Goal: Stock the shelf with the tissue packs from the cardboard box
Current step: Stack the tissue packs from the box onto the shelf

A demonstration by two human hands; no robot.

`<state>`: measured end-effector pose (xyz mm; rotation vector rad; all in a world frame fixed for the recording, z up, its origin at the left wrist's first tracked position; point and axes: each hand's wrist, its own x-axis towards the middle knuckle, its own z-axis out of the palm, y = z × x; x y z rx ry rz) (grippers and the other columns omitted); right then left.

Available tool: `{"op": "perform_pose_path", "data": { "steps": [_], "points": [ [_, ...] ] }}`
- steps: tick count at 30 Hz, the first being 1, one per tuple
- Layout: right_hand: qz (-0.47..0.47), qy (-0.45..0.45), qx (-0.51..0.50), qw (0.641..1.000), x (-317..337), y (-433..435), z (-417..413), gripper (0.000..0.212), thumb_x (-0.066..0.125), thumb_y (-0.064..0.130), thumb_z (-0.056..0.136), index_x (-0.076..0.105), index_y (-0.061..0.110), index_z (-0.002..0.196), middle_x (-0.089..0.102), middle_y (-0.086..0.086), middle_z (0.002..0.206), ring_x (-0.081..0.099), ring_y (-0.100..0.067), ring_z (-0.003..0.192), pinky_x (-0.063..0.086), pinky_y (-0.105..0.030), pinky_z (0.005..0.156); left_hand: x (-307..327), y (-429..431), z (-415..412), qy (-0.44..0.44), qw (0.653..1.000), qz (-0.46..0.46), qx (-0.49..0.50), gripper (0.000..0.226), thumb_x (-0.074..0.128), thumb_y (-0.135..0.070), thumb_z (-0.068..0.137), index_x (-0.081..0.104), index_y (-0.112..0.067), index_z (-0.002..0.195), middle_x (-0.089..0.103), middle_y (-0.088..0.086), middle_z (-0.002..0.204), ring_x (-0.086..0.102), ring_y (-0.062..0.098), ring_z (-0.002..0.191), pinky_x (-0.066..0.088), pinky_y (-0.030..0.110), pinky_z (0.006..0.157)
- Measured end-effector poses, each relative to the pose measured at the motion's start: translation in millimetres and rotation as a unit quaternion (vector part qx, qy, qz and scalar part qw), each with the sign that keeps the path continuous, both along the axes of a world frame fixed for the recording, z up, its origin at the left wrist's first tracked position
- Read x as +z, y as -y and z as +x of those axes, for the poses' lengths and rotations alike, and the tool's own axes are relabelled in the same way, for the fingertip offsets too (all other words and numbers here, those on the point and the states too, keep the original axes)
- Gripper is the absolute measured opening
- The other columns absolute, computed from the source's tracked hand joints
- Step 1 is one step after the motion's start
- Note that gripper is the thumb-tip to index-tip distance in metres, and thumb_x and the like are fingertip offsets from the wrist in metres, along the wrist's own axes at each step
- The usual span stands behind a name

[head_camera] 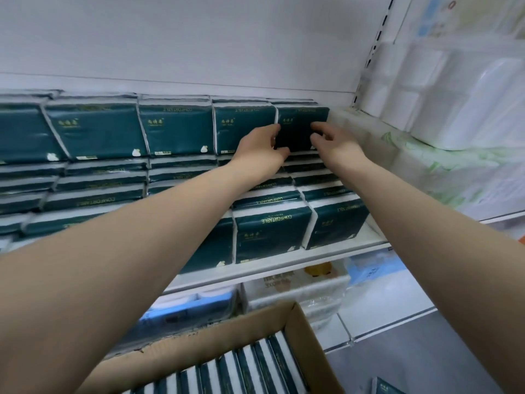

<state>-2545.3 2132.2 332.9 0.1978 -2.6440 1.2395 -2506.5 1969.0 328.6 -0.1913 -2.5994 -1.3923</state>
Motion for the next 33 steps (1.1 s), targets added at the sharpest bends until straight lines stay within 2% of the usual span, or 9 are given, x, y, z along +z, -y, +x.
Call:
{"op": "perform_pose_path", "data": {
  "steps": [2,4,5,8,11,17,25,29,33],
  "points": [
    [-0.01,-0.013,-0.006,1.0,1.1,0.1,13.3,0.044,0.046,0.027,0.102,0.047,0.026,0.146,0.058,-0.003,0.126,0.056,-0.012,0.097,0.043,-0.016,0.072,2.6,0.4,10.3,-0.017,1.0,0.001,-0.003,0.06,0.059,-0.022,0.094,0.035,-0.019,0.149,0.048,0.003,0.146,0.047,0.017,0.132,0.038,0.034,0.111],
    [-0.014,-0.029,-0.008,0.999,3.8,1.2,30.2,0.043,0.049,0.025,0.101,0.049,0.028,0.144,0.06,-0.001,0.129,0.057,-0.012,0.101,0.041,-0.006,0.067,5.4,0.6,22.9,-0.04,0.999,0.003,-0.004,0.056,0.06,-0.021,0.093,0.041,-0.019,0.145,0.052,0.002,0.142,0.051,0.017,0.127,0.04,0.037,0.11],
    [-0.013,-0.04,-0.008,0.999,5.3,2.2,39.0,0.043,0.05,0.024,0.1,0.05,0.027,0.143,0.06,0.001,0.133,0.058,-0.011,0.108,0.042,-0.005,0.074,6.6,0.7,29.2,-0.051,0.999,0.008,-0.004,0.055,0.061,-0.021,0.092,0.043,-0.019,0.144,0.054,0.001,0.139,0.053,0.016,0.124,0.042,0.038,0.108],
    [-0.025,-0.069,-0.001,0.997,6.7,5.3,67.1,0.043,0.054,0.022,0.098,0.053,0.024,0.141,0.06,0.004,0.136,0.054,-0.012,0.126,0.042,-0.025,0.106,10.6,2.3,50.8,-0.068,0.997,0.021,-0.008,0.052,0.062,-0.021,0.09,0.047,-0.02,0.14,0.058,-0.001,0.132,0.057,0.013,0.116,0.045,0.037,0.105],
    [-0.035,-0.087,0.013,0.995,3.6,8.2,99.5,0.043,0.056,0.02,0.097,0.052,0.024,0.14,0.058,0.006,0.138,0.053,-0.01,0.125,0.042,-0.031,0.11,13.5,7.3,76.1,-0.085,0.995,0.04,-0.017,0.05,0.063,-0.02,0.09,0.05,-0.019,0.138,0.059,-0.001,0.129,0.058,0.011,0.113,0.047,0.036,0.103],
    [-0.073,-0.094,0.028,0.993,-12.2,15.1,167.7,0.044,0.056,0.015,0.098,0.051,0.021,0.141,0.055,0.006,0.14,0.051,-0.003,0.123,0.041,-0.02,0.104,5.2,16.8,135.8,-0.1,0.991,0.079,-0.032,0.043,0.065,-0.017,0.09,0.055,-0.023,0.132,0.06,-0.006,0.119,0.06,0.007,0.108,0.049,0.031,0.1],
    [-0.138,-0.092,0.015,0.986,-62.5,23.2,245.8,0.037,0.059,0.012,0.095,0.059,0.02,0.132,0.062,0.005,0.129,0.059,-0.007,0.118,0.048,-0.024,0.103,-36.5,31.7,210.7,-0.079,0.988,0.124,-0.041,0.034,0.063,-0.012,0.091,0.061,-0.022,0.123,0.065,-0.004,0.111,0.062,0.008,0.101,0.051,0.023,0.089],
    [-0.17,-0.052,0.007,0.984,-101.5,27.8,284.3,0.037,0.06,0.007,0.094,0.059,0.018,0.13,0.064,0.003,0.126,0.061,-0.007,0.115,0.05,-0.02,0.099,-74.1,37.5,243.4,-0.059,0.99,0.123,-0.043,0.031,0.064,-0.01,0.089,0.063,-0.021,0.119,0.066,-0.004,0.107,0.063,0.008,0.101,0.05,0.02,0.09],
    [-0.142,0.012,-0.001,0.99,-143.9,26.9,314.5,0.038,0.062,0.009,0.094,0.059,0.022,0.129,0.064,0.007,0.121,0.061,-0.003,0.11,0.049,-0.012,0.09,-115.8,40.3,271.8,0.003,0.991,0.126,-0.046,0.031,0.065,-0.006,0.089,0.063,-0.019,0.117,0.067,-0.004,0.107,0.063,0.007,0.102,0.049,0.019,0.093]
  ]
}}
